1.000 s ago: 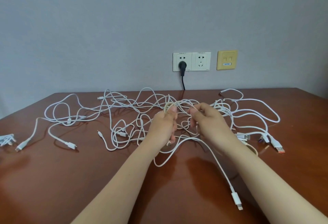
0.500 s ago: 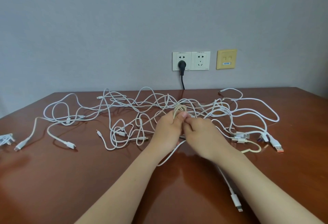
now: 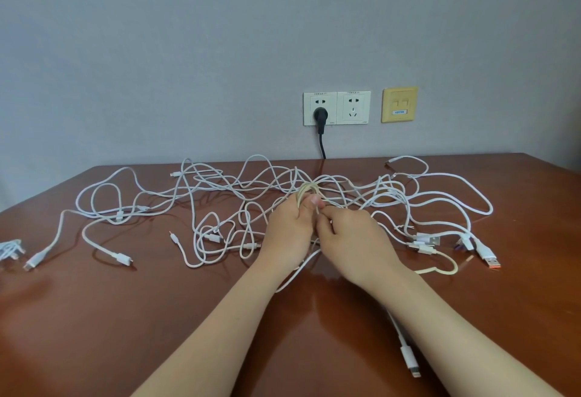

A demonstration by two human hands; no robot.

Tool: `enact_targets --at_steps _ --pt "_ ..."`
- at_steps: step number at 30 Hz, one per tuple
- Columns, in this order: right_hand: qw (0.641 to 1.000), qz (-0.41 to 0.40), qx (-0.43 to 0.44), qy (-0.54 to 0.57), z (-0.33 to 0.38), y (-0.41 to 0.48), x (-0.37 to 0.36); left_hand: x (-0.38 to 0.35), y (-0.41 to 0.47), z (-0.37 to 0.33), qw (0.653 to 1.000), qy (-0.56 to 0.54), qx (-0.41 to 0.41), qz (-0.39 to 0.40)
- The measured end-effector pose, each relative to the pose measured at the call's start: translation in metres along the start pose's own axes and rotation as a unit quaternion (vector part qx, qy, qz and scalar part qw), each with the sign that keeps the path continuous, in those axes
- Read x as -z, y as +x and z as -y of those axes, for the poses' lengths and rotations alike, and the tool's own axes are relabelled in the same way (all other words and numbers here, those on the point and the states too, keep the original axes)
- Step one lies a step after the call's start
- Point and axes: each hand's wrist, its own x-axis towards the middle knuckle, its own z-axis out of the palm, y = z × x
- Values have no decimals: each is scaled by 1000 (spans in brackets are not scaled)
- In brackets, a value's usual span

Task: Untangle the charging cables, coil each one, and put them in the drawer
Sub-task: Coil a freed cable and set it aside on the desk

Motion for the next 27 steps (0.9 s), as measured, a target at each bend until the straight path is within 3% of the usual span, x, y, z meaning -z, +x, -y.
enact_targets --at_steps 5,12,27 --pt "999 19 -28 5 -2 0 -2 -8 -7 4 1000 4 2 0" --pt "999 26 -35 23 -5 3 -9 -11 -2 4 994 -78 76 -21" --pt "995 29 -80 46 -10 5 -18 -16 5 9 993 -72 79 -56"
